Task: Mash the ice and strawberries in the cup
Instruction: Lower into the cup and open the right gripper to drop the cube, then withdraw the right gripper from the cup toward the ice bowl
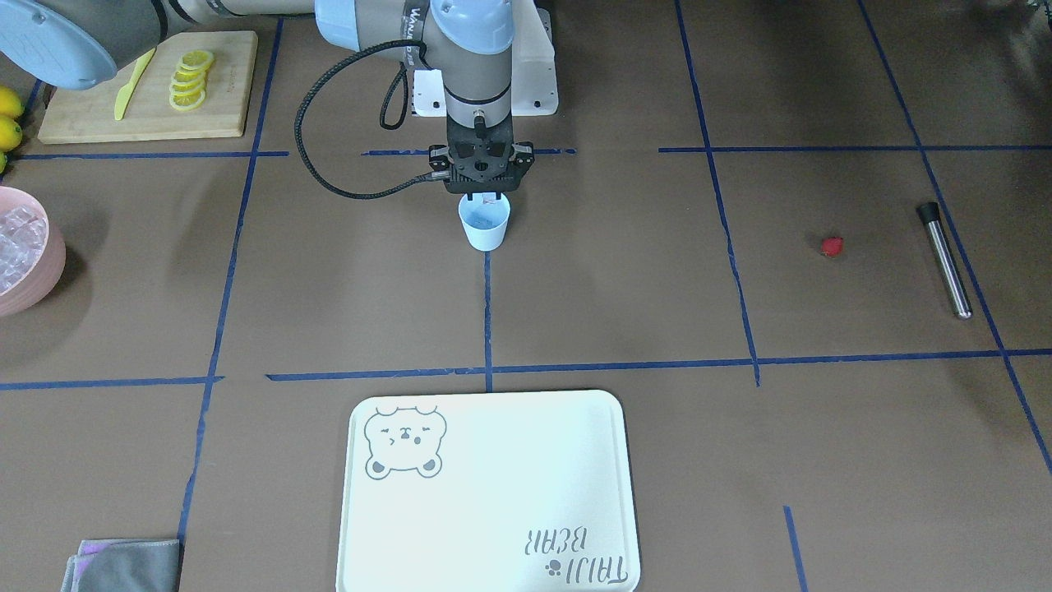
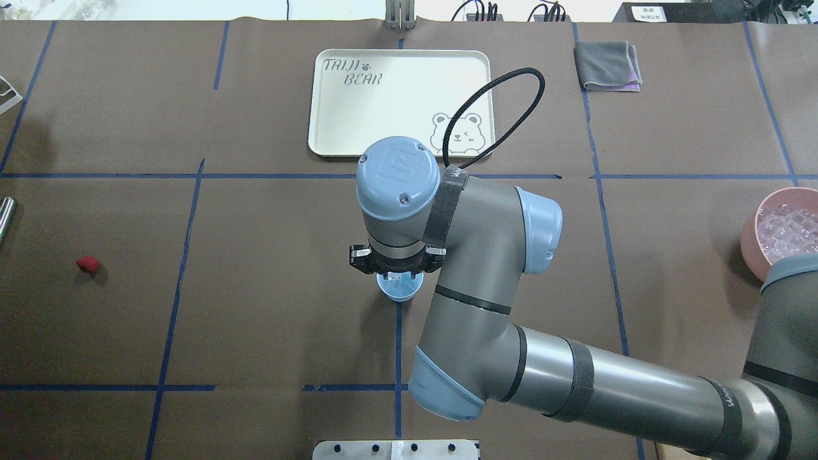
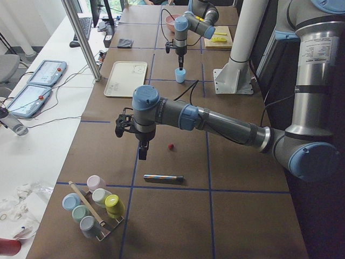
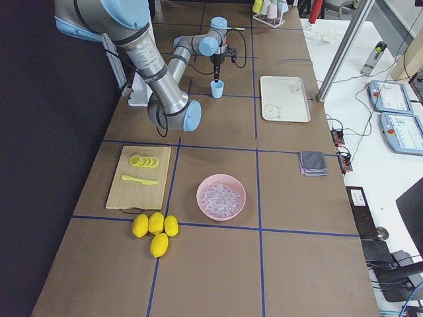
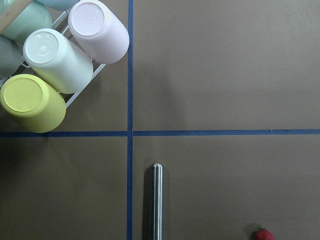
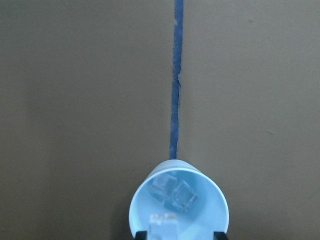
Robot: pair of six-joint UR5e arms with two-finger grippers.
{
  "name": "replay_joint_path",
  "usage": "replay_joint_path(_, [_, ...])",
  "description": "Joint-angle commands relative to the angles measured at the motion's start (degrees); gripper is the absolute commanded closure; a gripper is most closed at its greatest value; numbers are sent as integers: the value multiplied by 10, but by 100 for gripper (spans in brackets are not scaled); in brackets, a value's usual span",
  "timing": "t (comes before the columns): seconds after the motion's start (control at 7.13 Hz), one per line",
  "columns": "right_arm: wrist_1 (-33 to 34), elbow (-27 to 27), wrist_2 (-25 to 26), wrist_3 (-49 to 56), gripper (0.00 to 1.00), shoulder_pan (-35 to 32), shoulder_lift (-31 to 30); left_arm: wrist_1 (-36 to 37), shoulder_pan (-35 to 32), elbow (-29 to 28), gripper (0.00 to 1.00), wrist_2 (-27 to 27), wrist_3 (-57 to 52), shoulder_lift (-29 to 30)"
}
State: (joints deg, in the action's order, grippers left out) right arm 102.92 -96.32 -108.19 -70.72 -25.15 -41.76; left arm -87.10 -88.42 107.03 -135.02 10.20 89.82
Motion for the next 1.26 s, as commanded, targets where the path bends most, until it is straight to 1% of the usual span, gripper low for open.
replay_joint_path(0.0, [1, 0, 0, 0, 3, -1, -1, 0, 1, 0, 0, 0, 0, 0])
replay_joint_path(0.28, [1, -2, 0, 0, 2, -2, -1, 0, 1, 0, 0, -1, 1, 0])
replay_joint_path(0.42, [3, -9, 3, -1, 1, -5, -3, -1, 10, 0, 0, -1, 3, 0])
replay_joint_path(0.56, [5, -25, 10, -10, 1, -18, -3, -2, 32, 1, 0, 0, 2, 0])
replay_joint_path(0.7, [6, -53, 7, -9, 1, -42, -14, -2, 58, 5, 0, 0, 9, 1])
replay_joint_path(0.84, [6, -94, 5, -9, 1, -64, -41, -3, 82, 12, 0, 0, 40, 1])
replay_joint_path(1.12, [6, -170, -4, 7, 1, -123, -104, -18, 116, 36, 0, 1, 54, -13])
